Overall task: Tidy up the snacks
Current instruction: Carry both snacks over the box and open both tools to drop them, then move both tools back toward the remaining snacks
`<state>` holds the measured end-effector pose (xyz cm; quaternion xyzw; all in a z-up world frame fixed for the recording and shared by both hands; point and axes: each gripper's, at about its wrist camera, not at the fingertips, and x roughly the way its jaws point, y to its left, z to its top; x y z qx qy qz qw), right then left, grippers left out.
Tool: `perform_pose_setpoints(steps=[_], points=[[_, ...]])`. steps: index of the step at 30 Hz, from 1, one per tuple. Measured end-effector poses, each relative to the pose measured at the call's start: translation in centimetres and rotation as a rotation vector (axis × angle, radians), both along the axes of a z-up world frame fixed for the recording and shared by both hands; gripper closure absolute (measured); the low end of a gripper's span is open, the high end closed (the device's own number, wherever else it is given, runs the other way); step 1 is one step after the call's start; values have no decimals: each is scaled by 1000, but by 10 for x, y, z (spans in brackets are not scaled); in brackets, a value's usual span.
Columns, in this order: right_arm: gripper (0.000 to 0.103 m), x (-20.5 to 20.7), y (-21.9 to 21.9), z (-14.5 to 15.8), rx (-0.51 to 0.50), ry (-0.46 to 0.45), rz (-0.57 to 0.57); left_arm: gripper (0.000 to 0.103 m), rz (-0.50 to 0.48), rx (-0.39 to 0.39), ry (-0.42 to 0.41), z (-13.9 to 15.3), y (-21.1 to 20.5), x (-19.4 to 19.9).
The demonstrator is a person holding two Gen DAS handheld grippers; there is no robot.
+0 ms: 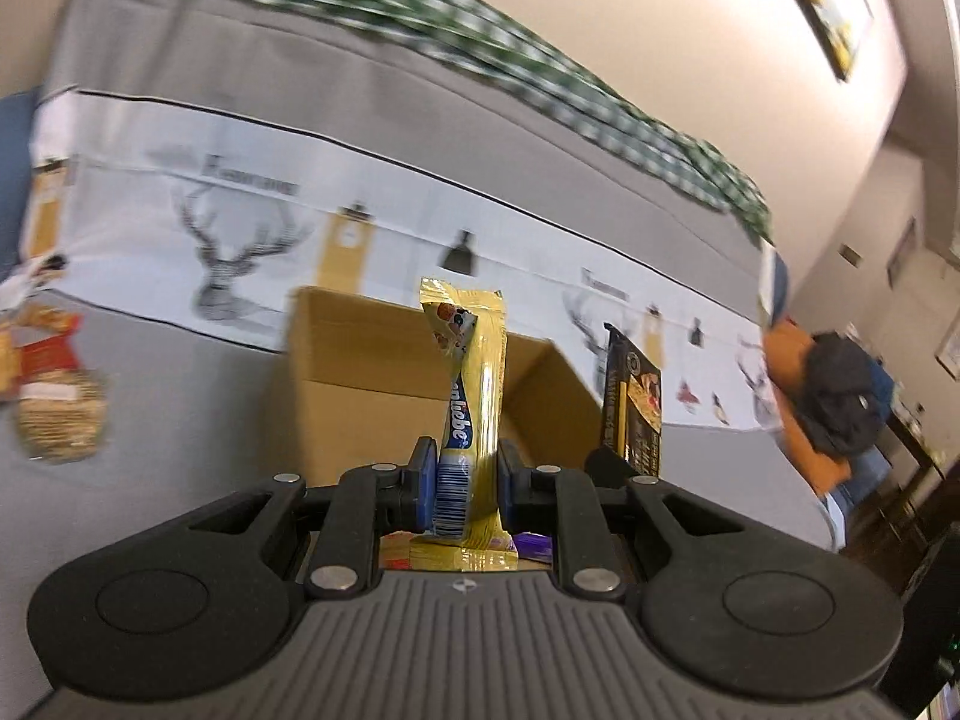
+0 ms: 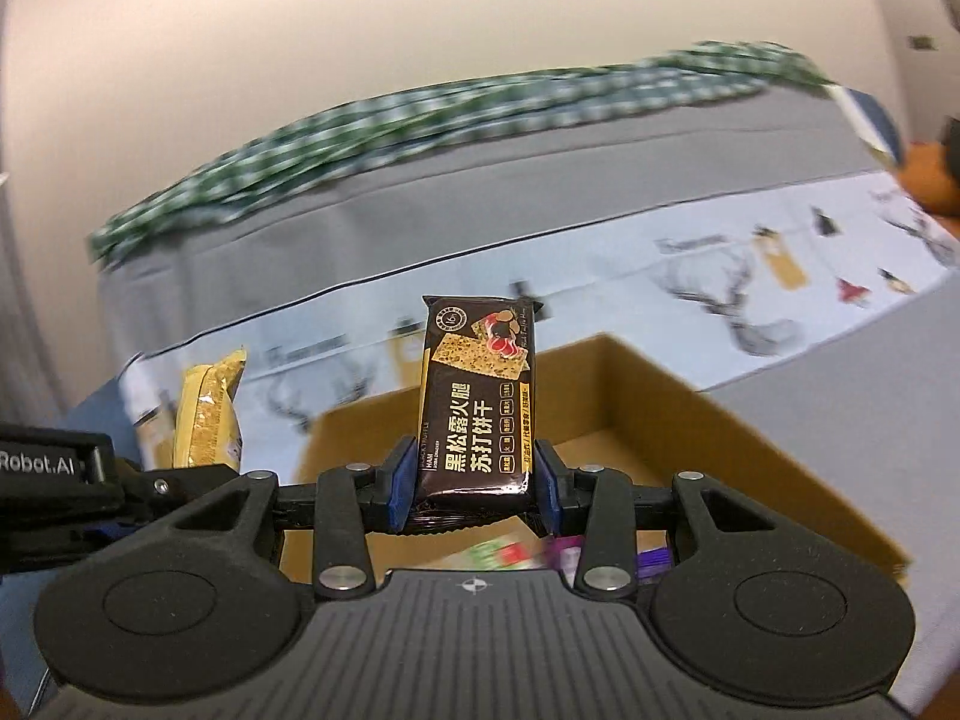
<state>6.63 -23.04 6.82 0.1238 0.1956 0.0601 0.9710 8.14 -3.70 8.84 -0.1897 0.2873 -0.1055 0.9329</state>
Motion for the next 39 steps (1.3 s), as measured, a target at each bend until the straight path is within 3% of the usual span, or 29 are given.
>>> perform_pose_setpoints(steps=[4,6,10,15,22,24,26,27,29,33,39], points=[[58,7,-17,-4,0,15,-89,75,-24,13,10,-3,-20,6],[41,11,-23,-8,-6,40,-137,73,-20,9,5,-2,-19,6],[40,14,-22,-14,-23,56,-143,73,18,13,-1,3,-3,-1],[40,10,-9,-16,-74,40,-103,73,90,51,-10,7,39,-21],[40,-3,15,-18,-147,14,-17,73,206,239,-1,-24,129,-68],[41,-9,22,-20,-171,1,13,74,252,224,36,-42,155,-81],[44,-14,31,-21,-195,-8,44,80,311,130,89,-68,184,-99],[49,-17,36,-22,-205,-11,61,83,331,51,93,-69,197,-104],[56,-23,45,-24,-219,-13,96,83,343,-2,35,-62,209,-112],[61,-36,67,-25,-228,-27,164,83,308,20,62,-64,203,-106],[61,-59,103,-31,-258,-63,303,83,264,59,17,-63,194,-111]])
